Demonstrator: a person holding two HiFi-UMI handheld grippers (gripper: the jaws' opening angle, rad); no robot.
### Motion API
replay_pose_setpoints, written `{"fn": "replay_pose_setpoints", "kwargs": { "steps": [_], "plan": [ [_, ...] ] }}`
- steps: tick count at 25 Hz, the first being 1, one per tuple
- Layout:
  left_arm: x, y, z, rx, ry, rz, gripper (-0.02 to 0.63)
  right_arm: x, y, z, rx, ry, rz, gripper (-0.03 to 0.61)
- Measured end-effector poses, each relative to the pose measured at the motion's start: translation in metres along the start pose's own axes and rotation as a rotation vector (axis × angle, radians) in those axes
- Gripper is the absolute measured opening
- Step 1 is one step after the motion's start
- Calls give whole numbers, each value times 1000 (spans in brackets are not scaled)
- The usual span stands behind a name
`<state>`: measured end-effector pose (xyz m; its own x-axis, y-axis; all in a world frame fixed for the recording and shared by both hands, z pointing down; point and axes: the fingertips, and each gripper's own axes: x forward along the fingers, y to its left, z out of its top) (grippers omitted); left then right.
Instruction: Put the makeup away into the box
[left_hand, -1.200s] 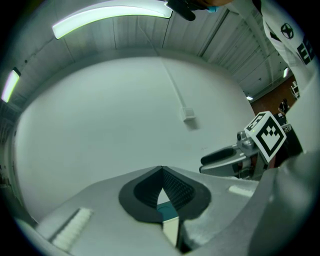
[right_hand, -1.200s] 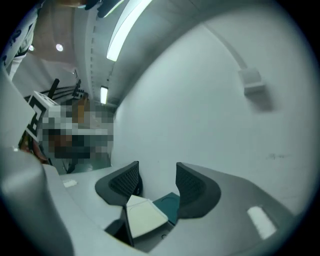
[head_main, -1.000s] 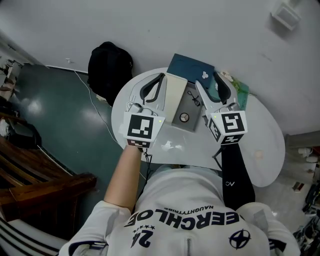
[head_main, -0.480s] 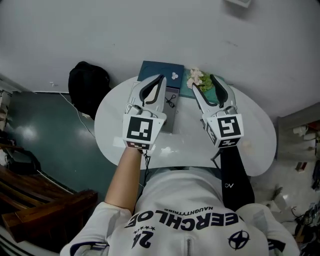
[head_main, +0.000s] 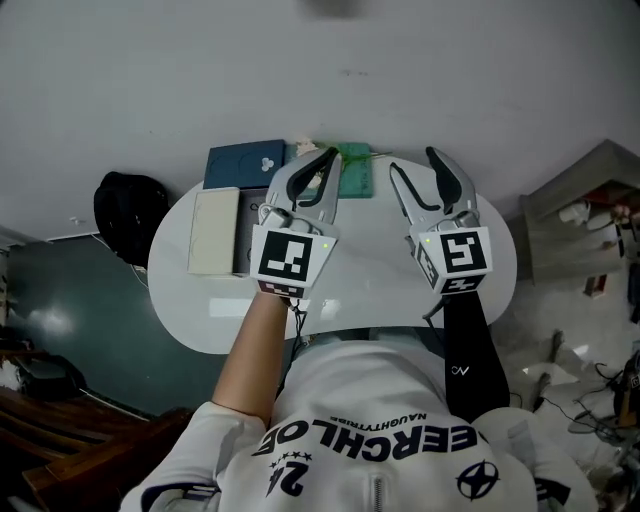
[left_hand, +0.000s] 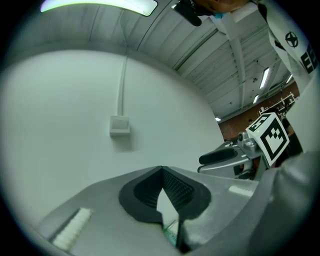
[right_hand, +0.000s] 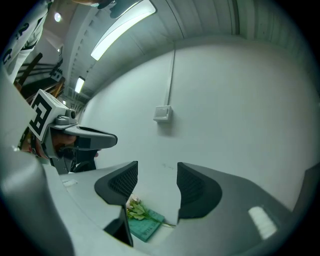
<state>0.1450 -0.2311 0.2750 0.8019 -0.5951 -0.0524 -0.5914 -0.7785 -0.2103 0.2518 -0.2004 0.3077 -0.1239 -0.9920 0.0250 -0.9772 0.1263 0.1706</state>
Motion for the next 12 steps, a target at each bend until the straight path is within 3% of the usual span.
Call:
{"fn": "replay_pose_setpoints", "kwargs": {
  "steps": [12],
  "plan": [
    [82,-139,12,-23,-32,-130,2,-101,-134,-33,39,6,-128,276]
  ]
}}
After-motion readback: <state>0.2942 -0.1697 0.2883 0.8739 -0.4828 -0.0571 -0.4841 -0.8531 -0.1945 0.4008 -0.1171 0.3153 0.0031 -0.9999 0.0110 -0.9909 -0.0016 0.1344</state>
